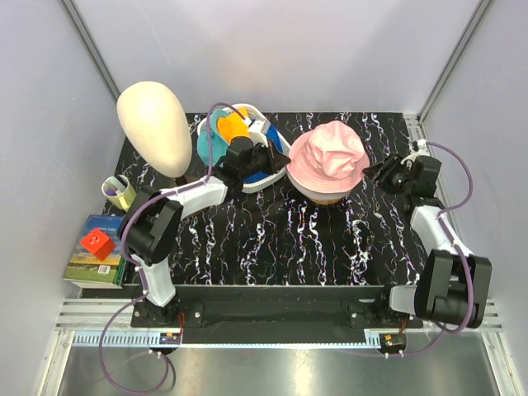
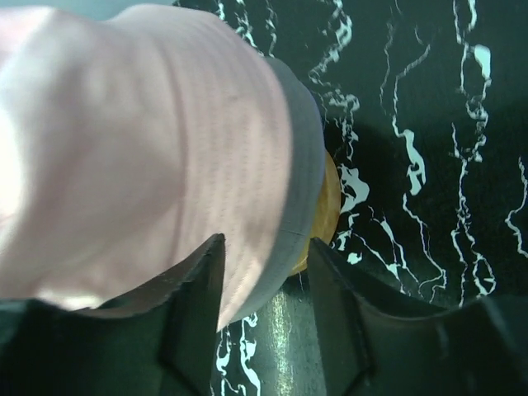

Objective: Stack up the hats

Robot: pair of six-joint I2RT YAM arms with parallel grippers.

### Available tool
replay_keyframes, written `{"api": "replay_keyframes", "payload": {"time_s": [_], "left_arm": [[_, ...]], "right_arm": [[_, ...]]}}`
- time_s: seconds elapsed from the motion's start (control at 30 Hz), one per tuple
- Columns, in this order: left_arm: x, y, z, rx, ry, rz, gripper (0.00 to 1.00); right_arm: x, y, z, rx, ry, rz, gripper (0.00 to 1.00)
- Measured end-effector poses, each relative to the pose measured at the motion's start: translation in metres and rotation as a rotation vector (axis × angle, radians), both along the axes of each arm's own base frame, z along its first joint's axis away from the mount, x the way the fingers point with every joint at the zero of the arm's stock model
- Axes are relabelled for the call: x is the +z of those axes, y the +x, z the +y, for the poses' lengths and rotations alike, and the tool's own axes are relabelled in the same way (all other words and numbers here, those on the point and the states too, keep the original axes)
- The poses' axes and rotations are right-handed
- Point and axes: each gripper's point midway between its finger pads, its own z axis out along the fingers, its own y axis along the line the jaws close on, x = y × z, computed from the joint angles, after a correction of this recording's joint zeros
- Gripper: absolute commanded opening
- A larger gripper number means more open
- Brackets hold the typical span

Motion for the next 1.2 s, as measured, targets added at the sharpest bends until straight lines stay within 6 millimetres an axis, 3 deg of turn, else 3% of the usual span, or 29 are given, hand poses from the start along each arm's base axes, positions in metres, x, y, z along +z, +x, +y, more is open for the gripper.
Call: {"api": "replay_keyframes", "payload": {"time_s": [0.13, 0.37, 0.8, 0.83, 0.9, 1.2], "left_arm": [[-0.011, 0.002, 0.003, 0.012, 0.039, 0.008, 0.0], [-0.022, 0.011, 0.002, 0.018, 0.082, 0.015, 0.0], [-0.024, 0.019, -0.001, 0.016, 0.11, 0.018, 0.0], [-0.024, 0.02, -0.001, 0.016, 0.113, 0.017, 0.0], [-0.024, 0.02, 0.0, 0.018, 0.119, 0.018, 0.0], [-0.025, 0.026, 0.003, 0.046, 0.143, 0.019, 0.0]], "right_arm": [[-0.016, 0.006, 0.001, 0.008, 0.041, 0.036, 0.67], [-0.008, 0.025, 0.007, 0.062, 0.092, -0.05, 0.69], [-0.01, 0.042, 0.021, 0.191, 0.203, -0.147, 0.2], [-0.01, 0.042, 0.022, 0.194, 0.209, -0.15, 0.08], [-0.011, 0.041, 0.024, 0.206, 0.216, -0.155, 0.0], [-0.034, 0.039, 0.017, 0.158, 0.194, -0.039, 0.0]]}}
